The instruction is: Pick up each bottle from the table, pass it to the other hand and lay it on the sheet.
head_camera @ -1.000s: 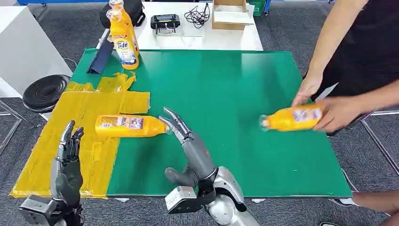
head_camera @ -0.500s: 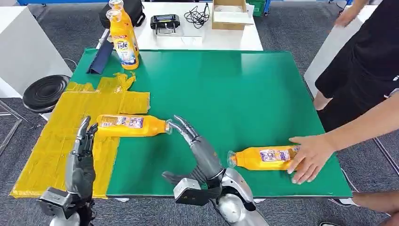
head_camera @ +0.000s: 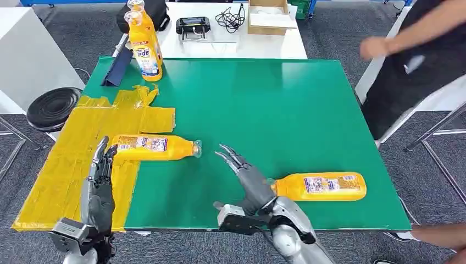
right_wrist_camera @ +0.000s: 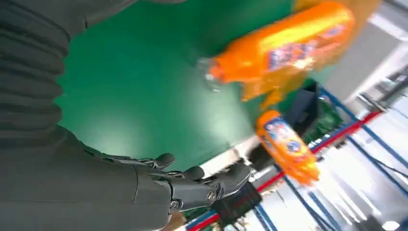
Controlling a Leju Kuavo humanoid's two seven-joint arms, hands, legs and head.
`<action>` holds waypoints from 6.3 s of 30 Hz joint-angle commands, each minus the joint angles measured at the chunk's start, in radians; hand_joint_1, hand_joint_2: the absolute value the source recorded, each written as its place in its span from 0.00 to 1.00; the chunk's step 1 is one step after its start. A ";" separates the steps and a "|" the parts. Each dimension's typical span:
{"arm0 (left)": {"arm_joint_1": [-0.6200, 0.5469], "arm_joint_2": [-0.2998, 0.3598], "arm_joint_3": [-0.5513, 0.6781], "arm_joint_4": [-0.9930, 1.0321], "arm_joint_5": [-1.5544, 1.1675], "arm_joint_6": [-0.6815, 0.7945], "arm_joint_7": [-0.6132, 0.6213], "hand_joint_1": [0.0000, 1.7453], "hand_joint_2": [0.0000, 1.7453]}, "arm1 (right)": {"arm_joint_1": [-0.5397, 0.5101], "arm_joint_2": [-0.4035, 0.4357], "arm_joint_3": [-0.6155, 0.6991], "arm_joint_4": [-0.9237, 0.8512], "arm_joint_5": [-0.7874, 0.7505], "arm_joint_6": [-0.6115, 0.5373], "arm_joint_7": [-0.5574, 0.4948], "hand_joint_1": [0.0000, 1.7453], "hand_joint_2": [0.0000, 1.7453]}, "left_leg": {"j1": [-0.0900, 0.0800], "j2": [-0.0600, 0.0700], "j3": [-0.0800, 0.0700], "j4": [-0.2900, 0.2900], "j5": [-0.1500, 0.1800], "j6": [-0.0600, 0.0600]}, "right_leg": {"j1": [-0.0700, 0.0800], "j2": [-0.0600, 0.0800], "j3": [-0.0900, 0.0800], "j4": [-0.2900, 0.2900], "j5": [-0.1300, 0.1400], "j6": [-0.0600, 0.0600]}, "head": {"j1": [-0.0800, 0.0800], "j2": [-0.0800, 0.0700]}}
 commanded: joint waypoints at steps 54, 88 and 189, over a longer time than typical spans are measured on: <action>0.022 -0.035 0.106 -0.016 0.096 -0.092 0.001 0.00 0.00 | 0.061 -0.386 -0.366 0.041 0.250 0.127 0.239 0.00 1.00 | -0.004 -0.001 0.002 -0.002 -0.001 0.005 | -0.004 -0.001 0.004 -0.003 -0.001 0.004 | 0.000 0.000; -0.174 0.056 -0.028 0.188 0.179 -0.074 0.001 0.00 0.00 | -0.338 -0.783 0.217 0.287 -0.124 0.613 0.271 1.00 1.00 | -0.011 -0.018 0.003 -0.002 0.004 0.010 | -0.010 -0.019 0.008 -0.002 -0.002 0.006 | 0.000 0.000; -0.105 0.079 -0.267 0.192 0.117 -0.246 0.104 1.00 1.00 | -0.113 0.241 0.122 0.359 -0.254 0.067 -0.117 1.00 1.00 | -0.009 -0.012 0.001 -0.006 0.008 0.006 | -0.009 -0.012 0.002 0.000 -0.001 0.007 | 0.000 0.000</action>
